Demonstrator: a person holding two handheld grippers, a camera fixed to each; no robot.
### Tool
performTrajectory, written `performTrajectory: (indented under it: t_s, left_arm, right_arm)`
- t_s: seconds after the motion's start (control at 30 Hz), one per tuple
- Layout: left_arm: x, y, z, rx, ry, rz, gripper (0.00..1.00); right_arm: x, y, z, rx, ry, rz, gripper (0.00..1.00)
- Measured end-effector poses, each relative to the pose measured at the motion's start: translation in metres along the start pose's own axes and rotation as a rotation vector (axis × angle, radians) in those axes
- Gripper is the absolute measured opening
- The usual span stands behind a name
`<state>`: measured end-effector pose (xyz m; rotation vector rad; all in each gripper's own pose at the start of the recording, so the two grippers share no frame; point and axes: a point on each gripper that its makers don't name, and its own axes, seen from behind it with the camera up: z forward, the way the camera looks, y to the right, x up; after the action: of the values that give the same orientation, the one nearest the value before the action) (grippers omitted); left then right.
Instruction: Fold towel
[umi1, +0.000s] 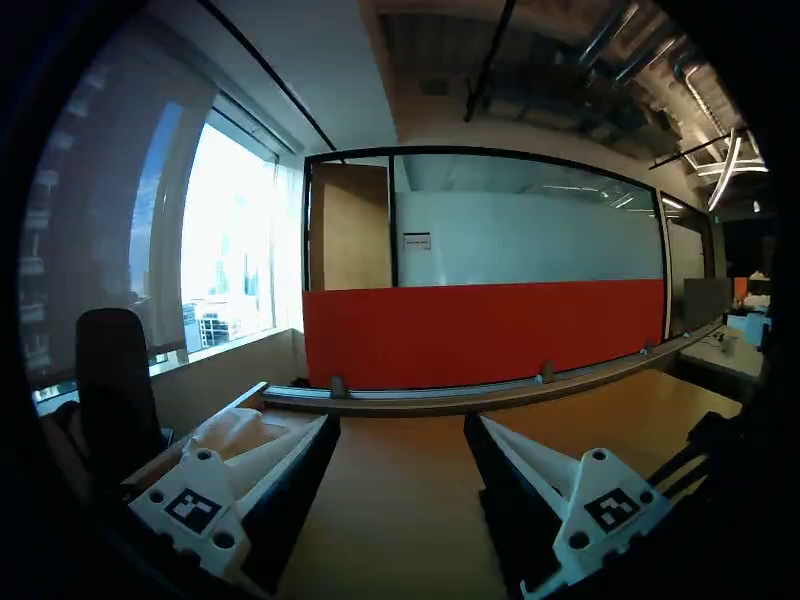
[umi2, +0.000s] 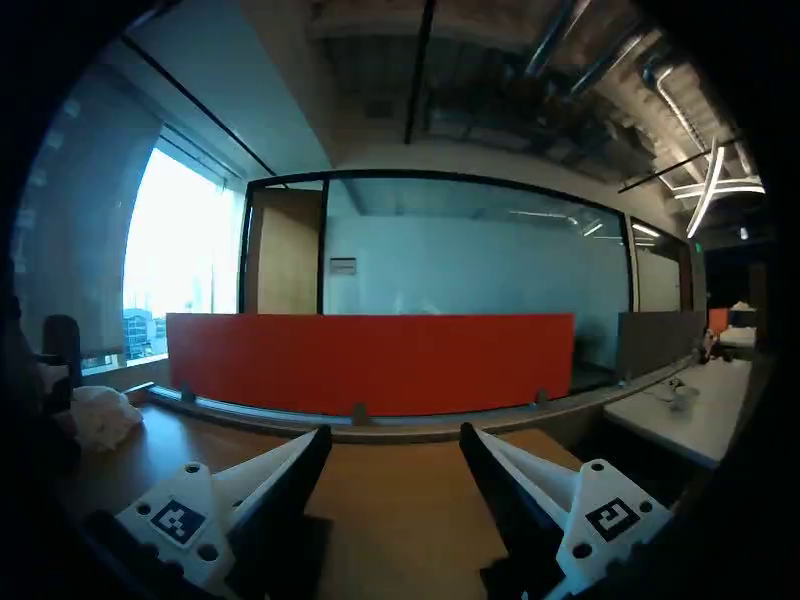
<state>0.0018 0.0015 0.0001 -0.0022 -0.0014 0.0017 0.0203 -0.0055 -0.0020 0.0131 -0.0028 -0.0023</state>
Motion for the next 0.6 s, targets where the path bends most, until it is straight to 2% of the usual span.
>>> performTrajectory:
  t_s: [0.27, 0.6]
  left_arm:
    - [0.013, 0.017, -0.002, -0.043, -0.034, 0.043, 0.92]
    - [0.006, 0.042, -0.01, -0.129, -0.108, 0.069, 0.92]
  right_arm:
    - [0.014, -0.008, 0.0, 0.054, -0.048, -0.046, 0.99]
    - [0.01, -0.038, -0.006, 0.201, -0.126, -0.121, 0.99]
